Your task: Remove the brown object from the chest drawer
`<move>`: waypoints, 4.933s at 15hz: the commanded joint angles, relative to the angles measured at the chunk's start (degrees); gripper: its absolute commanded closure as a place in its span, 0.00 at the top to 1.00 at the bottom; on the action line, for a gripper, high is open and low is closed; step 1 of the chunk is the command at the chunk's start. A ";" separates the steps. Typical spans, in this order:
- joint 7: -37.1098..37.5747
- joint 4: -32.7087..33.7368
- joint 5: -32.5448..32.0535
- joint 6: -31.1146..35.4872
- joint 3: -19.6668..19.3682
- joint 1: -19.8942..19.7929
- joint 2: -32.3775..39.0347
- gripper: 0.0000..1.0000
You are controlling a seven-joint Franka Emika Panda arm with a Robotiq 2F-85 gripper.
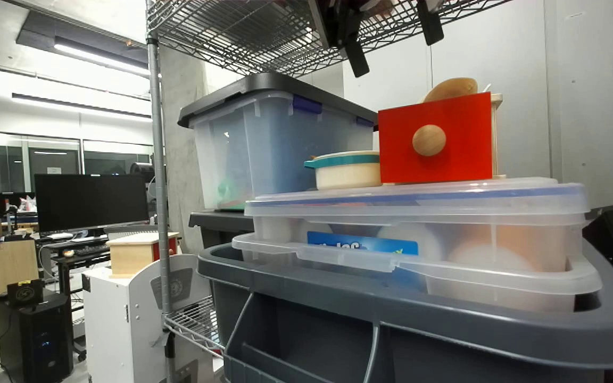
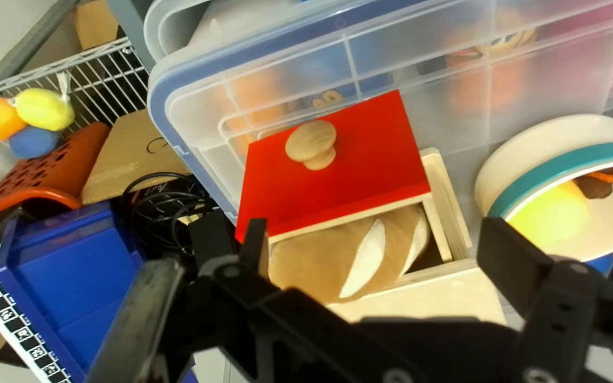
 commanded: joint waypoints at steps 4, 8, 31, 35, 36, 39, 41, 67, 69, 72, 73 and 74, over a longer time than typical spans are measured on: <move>-5.09 5.78 1.60 2.88 -2.30 0.60 6.84 1.00; -6.57 8.14 2.59 3.15 -2.59 0.51 9.61 1.00; -7.06 12.85 5.53 2.25 -2.14 0.44 14.62 0.16; -7.32 13.18 6.29 1.78 -2.17 0.39 13.92 0.02; -7.35 13.22 6.49 1.66 -2.17 0.39 13.71 0.00; -7.54 12.91 6.76 1.64 -2.11 0.46 13.15 0.02; -7.53 12.96 6.82 1.56 -2.11 0.45 13.12 0.02; -7.55 7.96 9.28 -1.31 -1.23 3.96 -1.07 0.02; -7.32 6.02 8.92 -0.98 -0.56 5.11 -2.62 0.02; -6.85 3.56 8.74 -1.19 0.33 6.67 -4.38 0.02; -6.75 2.91 8.71 -1.46 0.65 7.10 -4.89 0.02; -6.71 1.97 8.89 -1.55 0.92 7.57 -5.32 0.02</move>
